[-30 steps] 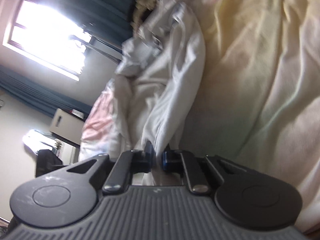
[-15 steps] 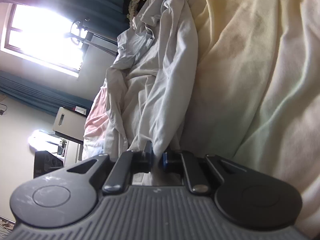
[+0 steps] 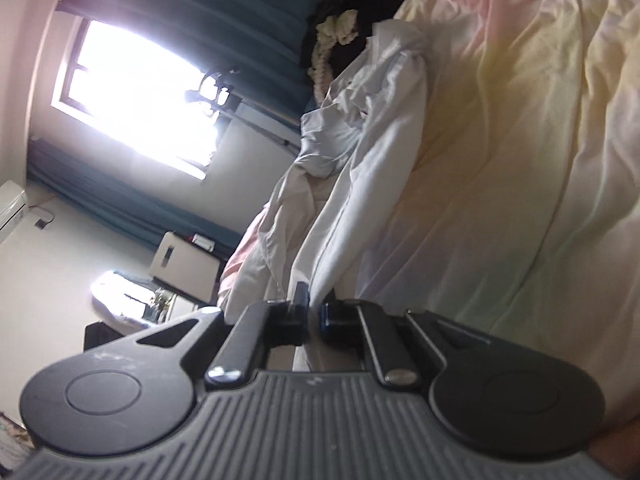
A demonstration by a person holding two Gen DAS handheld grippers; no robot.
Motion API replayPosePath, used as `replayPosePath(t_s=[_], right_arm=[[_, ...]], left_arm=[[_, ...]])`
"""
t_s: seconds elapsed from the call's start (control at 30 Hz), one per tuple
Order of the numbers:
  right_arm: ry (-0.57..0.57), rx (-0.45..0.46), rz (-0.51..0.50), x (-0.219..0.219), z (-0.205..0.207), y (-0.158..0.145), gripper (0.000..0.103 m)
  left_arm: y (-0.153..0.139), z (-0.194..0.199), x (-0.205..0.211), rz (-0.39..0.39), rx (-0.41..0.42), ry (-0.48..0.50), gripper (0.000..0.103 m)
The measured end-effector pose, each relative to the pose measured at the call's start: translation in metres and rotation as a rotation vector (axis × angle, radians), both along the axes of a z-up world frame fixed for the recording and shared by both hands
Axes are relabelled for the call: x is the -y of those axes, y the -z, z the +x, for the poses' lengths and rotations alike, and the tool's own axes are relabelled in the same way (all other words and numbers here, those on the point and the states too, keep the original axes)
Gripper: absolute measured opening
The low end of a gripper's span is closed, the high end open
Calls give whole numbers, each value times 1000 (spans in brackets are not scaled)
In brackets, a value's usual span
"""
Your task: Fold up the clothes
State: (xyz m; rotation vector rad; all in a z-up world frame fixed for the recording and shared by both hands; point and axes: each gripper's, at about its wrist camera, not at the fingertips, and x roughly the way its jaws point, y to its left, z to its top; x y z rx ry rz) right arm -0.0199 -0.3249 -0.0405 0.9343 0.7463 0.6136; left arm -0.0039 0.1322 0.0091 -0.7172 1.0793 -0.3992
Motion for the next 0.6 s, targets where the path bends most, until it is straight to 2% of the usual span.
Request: replayPosePath(t_s=[0.13,0.23,0.3,0.43,0.6], right_arm=[[-39,-3,-33,15,-42,-19,6],[-41,-46,-60,22,-69,-22,6],[-24,-74,-48,24,-72,-19,6],[4,-86,-30,18,-51,-20,6],[120,-130,62,17,12,-7,6]], left_arm=[[-11,-42,-11,-59,-19,22,6],[2,-59,-23,-122,-57,-14,6],[10,-58,-29,-153,-73,-37,6],[17,-27,-28,-173,-84,-85,6],[31,45,-27,-246,-108,-190,6]])
